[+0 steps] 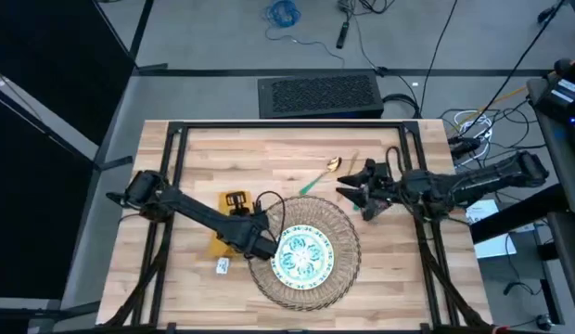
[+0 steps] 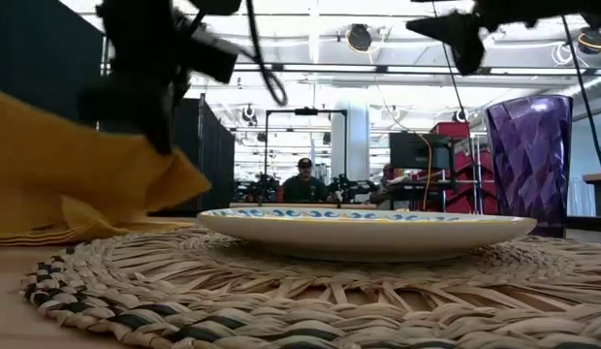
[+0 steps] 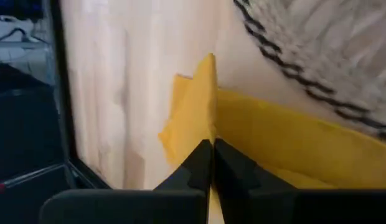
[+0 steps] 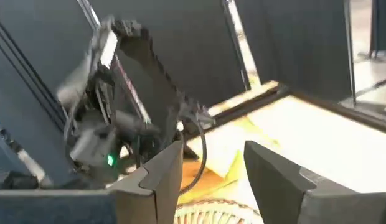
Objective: Set table place
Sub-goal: Adjust the folded yellow table napkin
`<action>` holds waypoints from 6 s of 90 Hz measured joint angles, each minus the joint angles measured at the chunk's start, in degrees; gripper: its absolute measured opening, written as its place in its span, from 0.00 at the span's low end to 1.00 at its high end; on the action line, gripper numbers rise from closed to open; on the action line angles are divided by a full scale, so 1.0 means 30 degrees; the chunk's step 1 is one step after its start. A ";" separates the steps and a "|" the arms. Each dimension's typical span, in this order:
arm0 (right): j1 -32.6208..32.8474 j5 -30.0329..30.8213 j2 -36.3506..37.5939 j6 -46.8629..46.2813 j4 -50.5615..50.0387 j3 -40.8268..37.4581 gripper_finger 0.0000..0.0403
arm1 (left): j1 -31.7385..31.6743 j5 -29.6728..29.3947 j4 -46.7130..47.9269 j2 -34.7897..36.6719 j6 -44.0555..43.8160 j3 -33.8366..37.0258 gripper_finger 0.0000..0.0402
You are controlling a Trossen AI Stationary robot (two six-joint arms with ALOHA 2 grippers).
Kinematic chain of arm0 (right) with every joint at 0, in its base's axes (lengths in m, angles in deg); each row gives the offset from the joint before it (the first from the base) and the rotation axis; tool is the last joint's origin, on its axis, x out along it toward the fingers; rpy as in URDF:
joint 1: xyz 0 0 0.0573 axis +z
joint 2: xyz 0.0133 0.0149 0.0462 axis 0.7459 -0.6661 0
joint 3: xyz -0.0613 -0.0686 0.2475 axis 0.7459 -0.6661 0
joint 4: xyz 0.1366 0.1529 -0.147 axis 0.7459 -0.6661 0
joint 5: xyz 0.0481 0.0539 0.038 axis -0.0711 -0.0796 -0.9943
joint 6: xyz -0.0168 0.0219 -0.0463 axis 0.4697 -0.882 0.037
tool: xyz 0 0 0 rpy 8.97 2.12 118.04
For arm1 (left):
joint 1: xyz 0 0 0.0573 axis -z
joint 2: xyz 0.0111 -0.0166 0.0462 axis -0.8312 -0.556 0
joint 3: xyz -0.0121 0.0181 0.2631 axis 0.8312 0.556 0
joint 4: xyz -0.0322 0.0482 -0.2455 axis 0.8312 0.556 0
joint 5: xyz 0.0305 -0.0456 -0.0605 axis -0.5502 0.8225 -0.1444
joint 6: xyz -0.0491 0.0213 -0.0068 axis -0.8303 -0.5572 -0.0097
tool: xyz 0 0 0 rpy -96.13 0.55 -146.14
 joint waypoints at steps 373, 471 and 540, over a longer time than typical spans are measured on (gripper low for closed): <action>-0.3596 -0.3974 -2.5239 0.3886 -0.2723 1.7270 0.36 | 1.3035 -1.9645 -0.1696 1.2010 -0.5682 0.3705 0.35; -0.3338 -0.2830 -2.5917 0.3717 -0.3386 1.7263 0.00 | 1.3035 -1.9636 -0.1697 1.2010 -0.5744 0.3705 0.35; -0.3690 -0.1552 -2.4087 0.6306 -0.9301 1.7161 0.50 | 1.3050 -1.9141 -0.1808 1.2003 -0.5737 0.3705 0.35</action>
